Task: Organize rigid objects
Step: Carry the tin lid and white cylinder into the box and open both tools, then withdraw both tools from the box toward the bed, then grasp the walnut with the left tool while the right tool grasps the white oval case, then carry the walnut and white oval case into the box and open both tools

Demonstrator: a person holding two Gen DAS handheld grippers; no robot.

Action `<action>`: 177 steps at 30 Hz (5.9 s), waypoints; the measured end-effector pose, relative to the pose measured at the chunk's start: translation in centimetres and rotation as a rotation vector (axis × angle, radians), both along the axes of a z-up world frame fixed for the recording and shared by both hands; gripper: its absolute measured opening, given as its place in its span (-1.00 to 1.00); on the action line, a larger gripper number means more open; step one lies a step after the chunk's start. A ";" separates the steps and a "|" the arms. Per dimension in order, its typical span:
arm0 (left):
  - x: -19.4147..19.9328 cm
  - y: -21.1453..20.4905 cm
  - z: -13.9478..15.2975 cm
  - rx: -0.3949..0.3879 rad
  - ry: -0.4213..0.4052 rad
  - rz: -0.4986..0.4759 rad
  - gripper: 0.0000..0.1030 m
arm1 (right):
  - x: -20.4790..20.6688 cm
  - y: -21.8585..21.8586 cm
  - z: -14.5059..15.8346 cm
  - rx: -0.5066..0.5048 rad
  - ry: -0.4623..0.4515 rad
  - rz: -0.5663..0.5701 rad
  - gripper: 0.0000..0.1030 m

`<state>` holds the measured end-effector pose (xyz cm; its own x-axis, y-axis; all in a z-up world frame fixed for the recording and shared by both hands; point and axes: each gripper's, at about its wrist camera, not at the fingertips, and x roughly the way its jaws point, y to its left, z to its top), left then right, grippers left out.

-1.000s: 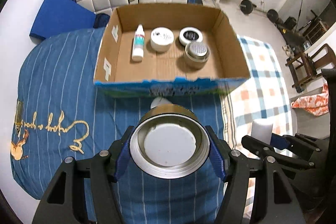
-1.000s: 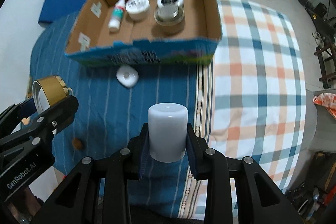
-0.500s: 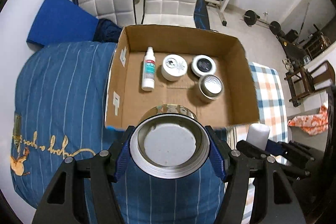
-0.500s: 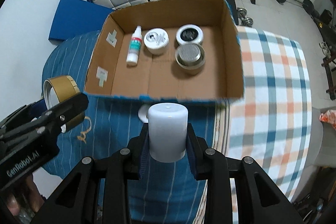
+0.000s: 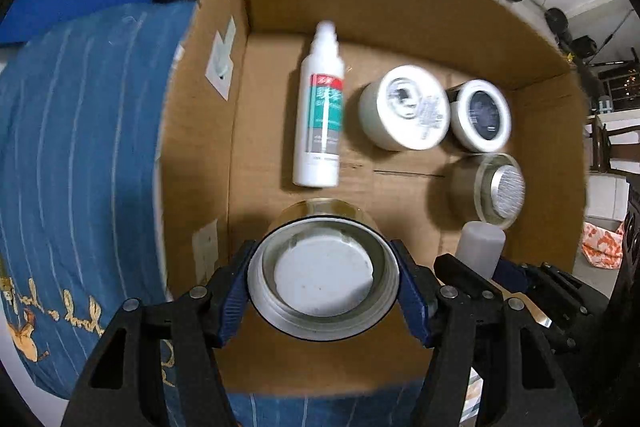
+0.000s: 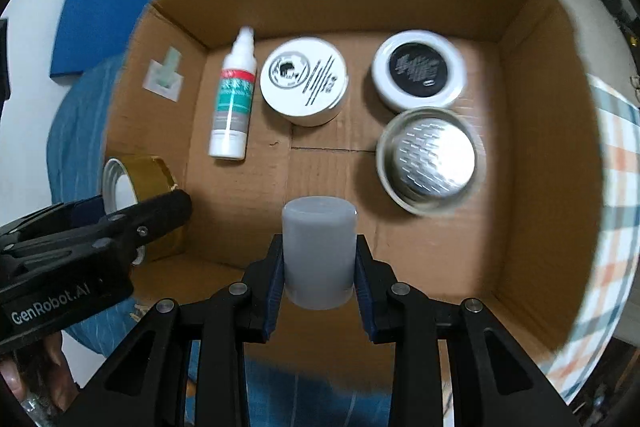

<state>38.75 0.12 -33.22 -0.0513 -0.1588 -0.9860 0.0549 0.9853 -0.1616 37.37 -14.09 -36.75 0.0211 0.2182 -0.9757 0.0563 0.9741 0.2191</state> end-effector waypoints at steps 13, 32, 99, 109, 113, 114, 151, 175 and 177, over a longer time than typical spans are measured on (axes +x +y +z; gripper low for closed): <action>1.2 -2.8 -2.9 0.034 0.094 -0.078 0.21 | 2.6 1.3 -4.8 -0.024 0.107 0.033 -0.33; -0.6 -2.1 -3.4 0.015 0.118 -0.016 0.30 | 2.6 0.6 -5.0 -0.062 0.151 0.052 0.17; -27.8 15.8 -4.3 0.190 0.053 0.506 0.96 | -12.6 7.5 -5.7 -0.195 -0.060 0.225 0.86; -28.3 13.2 -8.8 0.177 0.148 0.413 -0.37 | -12.2 9.4 -8.1 -0.246 -0.096 0.213 0.13; -27.2 10.9 -8.3 0.147 0.127 0.372 -0.41 | -12.9 8.8 -8.3 -0.246 -0.083 0.201 0.13; -27.0 10.4 -8.1 0.139 0.121 0.362 -0.41 | -13.2 8.4 -8.3 -0.247 -0.074 0.201 0.13; -18.0 -8.3 14.9 -0.042 -0.342 -0.064 -0.41 | -18.9 -8.5 11.1 -0.102 -0.281 -0.107 0.13; -1.0 -7.0 3.2 -0.087 -0.114 -0.039 -0.41 | -5.3 -8.0 3.9 -0.107 -0.123 -0.141 0.13; 0.3 -7.2 1.7 -0.090 -0.075 -0.046 -0.41 | -4.5 -7.7 2.8 -0.123 -0.099 -0.133 0.13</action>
